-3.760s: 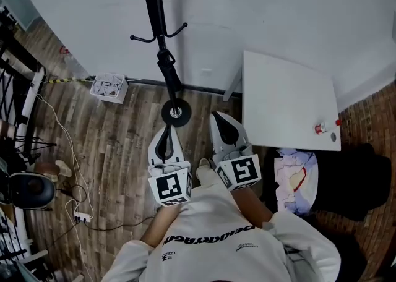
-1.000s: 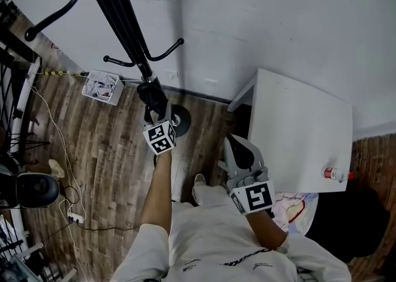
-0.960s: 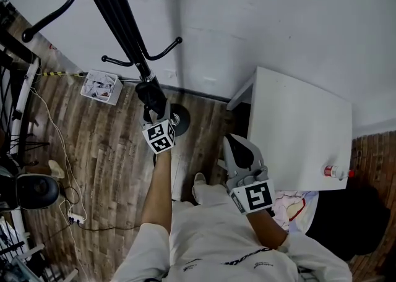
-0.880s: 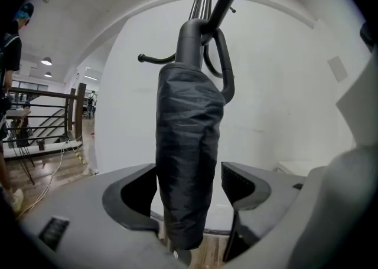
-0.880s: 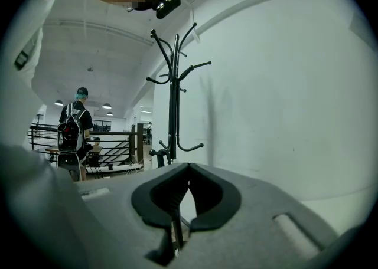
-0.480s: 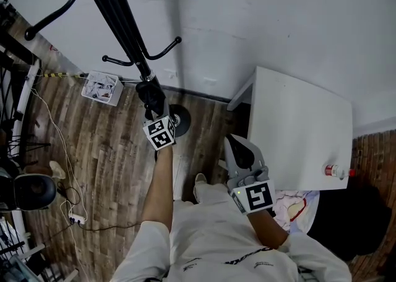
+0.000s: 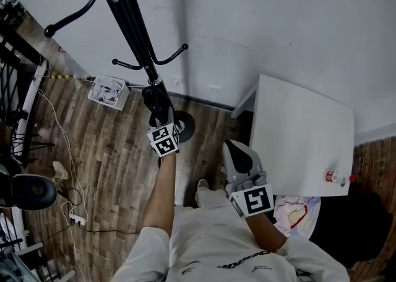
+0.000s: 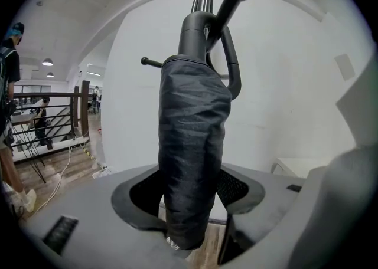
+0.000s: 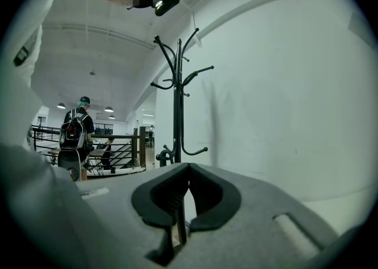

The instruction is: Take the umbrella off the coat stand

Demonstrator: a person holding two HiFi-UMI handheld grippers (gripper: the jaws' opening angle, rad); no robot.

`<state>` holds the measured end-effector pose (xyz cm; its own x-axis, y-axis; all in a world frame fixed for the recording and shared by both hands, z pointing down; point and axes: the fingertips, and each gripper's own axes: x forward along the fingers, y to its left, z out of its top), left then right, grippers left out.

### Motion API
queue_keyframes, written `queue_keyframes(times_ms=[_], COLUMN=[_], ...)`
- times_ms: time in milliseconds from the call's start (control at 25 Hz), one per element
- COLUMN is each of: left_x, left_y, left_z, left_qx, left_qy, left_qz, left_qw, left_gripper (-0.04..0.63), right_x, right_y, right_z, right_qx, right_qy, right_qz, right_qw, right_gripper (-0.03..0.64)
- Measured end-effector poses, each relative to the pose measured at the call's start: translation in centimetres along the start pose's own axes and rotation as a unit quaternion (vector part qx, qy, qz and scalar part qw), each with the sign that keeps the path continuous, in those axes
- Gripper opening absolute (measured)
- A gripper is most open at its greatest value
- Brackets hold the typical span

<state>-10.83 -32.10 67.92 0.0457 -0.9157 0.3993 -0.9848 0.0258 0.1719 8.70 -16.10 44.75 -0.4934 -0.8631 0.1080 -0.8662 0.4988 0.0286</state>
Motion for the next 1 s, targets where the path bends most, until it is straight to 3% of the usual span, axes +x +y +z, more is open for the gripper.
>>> queue_keyframes(times_ms=[560,1000], left_x=[-5.8,-10.7], left_y=[-0.8,-1.6], left_z=[2.2,3.8], left_qx=[0.021,0.04], left_qy=[0.006,0.006], left_qz=[-0.006,-0.022], left_qw=[0.9997,0.999], left_gripper=[0.249,0.249], right_x=[-2.2,-3.7], right_y=[0.0,3.4], right_z=[3.3,4.8], right_qx=[0.019,0.024], right_qy=[-0.054,-0.062], right_qz=[-0.008,0.006], right_qw=[0.998,0.998], right_gripper=[-0.002,-0.002])
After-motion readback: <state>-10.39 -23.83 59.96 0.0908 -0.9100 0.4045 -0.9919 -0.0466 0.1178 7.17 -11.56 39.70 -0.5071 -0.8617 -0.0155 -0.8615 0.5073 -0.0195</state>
